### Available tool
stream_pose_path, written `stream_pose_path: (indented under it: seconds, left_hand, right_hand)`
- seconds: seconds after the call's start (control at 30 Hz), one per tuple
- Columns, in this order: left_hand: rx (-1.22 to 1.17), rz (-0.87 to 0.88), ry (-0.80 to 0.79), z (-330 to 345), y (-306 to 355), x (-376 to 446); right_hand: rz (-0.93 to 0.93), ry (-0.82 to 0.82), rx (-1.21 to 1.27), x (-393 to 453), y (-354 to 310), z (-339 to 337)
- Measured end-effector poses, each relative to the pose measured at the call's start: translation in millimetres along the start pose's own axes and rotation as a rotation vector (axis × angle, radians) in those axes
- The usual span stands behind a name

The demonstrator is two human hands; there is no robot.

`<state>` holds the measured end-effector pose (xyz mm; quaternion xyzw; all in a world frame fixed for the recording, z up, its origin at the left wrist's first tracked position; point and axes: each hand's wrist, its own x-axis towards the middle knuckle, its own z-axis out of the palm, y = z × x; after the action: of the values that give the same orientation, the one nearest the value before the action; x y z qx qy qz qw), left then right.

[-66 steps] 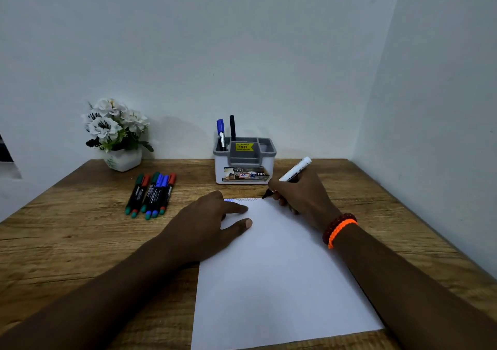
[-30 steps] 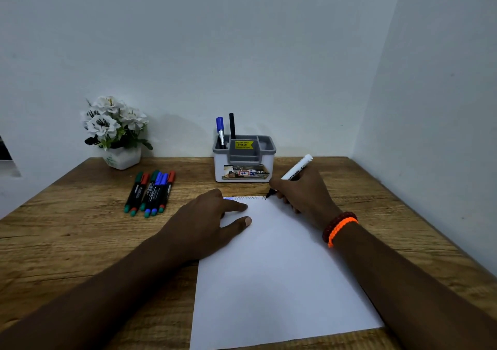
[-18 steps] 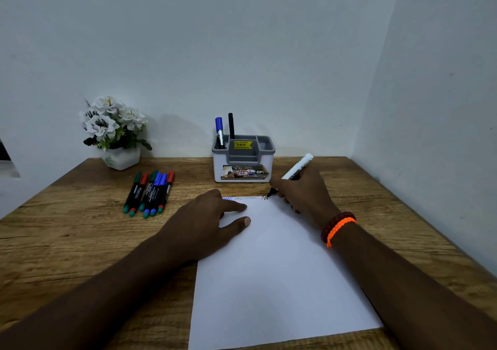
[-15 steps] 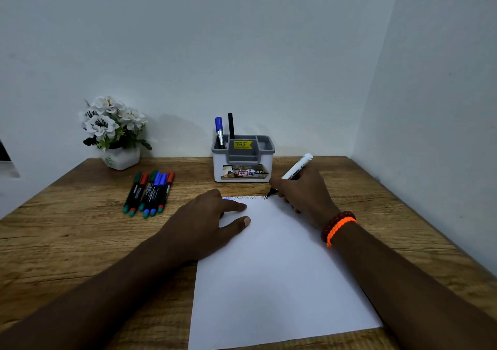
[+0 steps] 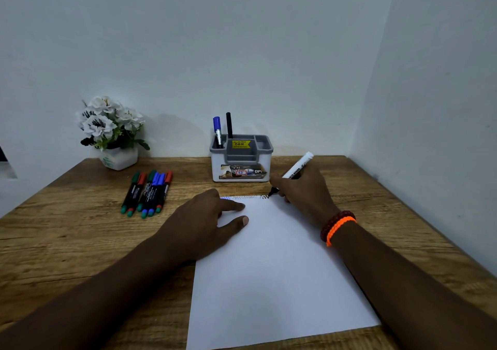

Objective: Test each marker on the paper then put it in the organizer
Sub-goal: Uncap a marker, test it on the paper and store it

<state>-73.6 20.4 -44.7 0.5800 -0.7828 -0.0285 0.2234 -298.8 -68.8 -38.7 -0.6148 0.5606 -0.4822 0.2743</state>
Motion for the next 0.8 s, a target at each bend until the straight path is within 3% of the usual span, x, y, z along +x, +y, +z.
stream_pose_path:
  seconds: [0.8]
  left_hand:
    - [-0.011,0.017,0.025,2.4,-2.5,-0.8]
  right_hand:
    - [0.019,0.045,-0.001,-1.7,-1.8,-2.4]
